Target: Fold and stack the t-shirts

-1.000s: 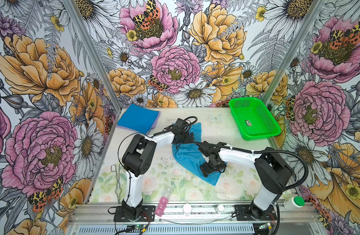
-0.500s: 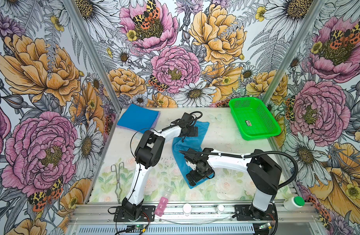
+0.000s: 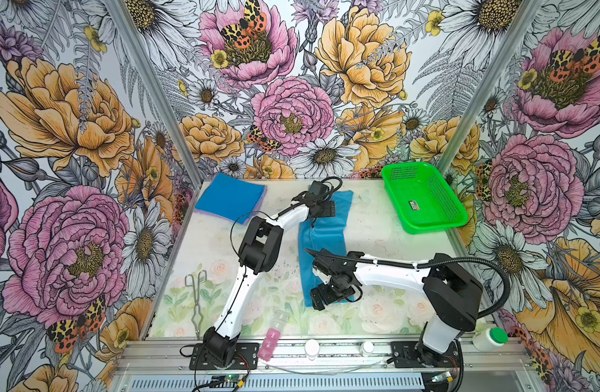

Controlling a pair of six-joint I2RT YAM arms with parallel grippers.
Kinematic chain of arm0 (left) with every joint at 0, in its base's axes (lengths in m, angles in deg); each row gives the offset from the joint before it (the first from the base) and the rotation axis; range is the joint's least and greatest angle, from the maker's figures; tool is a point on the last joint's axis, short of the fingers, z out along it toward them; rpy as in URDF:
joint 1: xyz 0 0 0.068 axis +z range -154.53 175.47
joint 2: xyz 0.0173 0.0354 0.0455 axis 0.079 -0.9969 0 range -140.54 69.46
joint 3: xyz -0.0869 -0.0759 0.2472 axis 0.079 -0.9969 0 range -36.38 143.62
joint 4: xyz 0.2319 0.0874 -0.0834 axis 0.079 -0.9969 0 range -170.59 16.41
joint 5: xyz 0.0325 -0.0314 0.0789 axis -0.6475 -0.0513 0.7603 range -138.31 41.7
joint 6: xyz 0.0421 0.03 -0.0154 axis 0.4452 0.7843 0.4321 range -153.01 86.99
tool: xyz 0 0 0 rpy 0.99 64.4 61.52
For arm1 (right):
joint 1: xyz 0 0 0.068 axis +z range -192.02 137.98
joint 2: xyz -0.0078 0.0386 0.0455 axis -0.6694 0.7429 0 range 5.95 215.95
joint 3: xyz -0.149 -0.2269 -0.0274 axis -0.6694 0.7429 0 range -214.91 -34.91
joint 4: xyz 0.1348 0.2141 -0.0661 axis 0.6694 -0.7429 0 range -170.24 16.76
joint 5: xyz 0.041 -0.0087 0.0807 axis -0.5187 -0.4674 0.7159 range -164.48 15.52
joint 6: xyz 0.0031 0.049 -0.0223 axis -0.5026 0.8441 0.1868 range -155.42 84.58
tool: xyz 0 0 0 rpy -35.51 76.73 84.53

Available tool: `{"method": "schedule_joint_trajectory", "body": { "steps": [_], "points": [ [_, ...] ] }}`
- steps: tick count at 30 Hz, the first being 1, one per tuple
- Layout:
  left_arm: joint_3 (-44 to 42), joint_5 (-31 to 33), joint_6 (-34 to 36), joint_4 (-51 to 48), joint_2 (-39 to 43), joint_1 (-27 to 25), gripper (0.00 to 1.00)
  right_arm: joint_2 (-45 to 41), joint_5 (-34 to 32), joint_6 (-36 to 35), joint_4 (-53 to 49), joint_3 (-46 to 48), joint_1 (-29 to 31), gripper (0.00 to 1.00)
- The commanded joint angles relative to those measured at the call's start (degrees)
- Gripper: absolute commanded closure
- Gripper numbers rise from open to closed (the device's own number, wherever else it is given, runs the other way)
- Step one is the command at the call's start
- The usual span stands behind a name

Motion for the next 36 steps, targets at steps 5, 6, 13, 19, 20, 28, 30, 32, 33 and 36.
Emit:
{"method": "schedule_joint_trajectory", "body": {
  "steps": [5, 6, 13, 19, 20, 28, 30, 32, 33, 36],
  "points": [
    [9.73, -5.56, -2.83, -7.91, -9.35, 1.79, 0.09, -3.16, -0.02, 3.22, 0.74, 4.6, 0.37, 0.01],
    [10.92, -6.29, -2.94, -7.96, -10.08, 1.9, 0.09, -3.47, -0.16, 3.2, 0.92, 4.4, 0.32, 0.01],
    [17.65, -17.55, -0.16, -4.27, -11.64, 2.21, 0.04, -8.39, -2.18, 2.71, 1.62, 1.1, -1.55, 0.0],
    [8.81, -23.92, 1.6, 4.13, 0.2, 3.39, 0.01, -17.36, -4.41, 2.6, 1.46, 1.01, -7.49, 0.01],
    [5.67, -24.88, 1.53, 5.89, 3.46, 3.76, 0.01, -19.48, -4.55, 2.77, 1.44, 1.44, -9.05, 0.0],
    [-21.13, -25.9, 2.05, 11.34, 27.77, 5.57, 0.01, -29.23, -0.34, 0.29, 1.44, 4.67, -24.62, 0.0],
    [-29.23, -25.28, 1.75, 12.52, 33.18, 5.25, 0.01, -29.87, 0.79, -0.75, 1.42, 5.67, -27.65, 0.0],
    [-38.52, -23.28, 1.42, 13.82, 38.15, 4.59, 0.01, -30.34, 1.6, -1.93, 1.38, 6.8, -29.85, 0.01],
    [-42.57, -22.48, 1.27, 14.39, 41.98, 4.15, 0.01, -30.49, 2.01, -2.29, 1.32, 7.35, -30.67, 0.01],
    [-54.3, -19.87, 0.59, 14.46, 48.53, 2.31, 0.01, -31.3, 2.86, -3.55, 1.37, 9.39, -31.82, 0.02]
  ]
}}
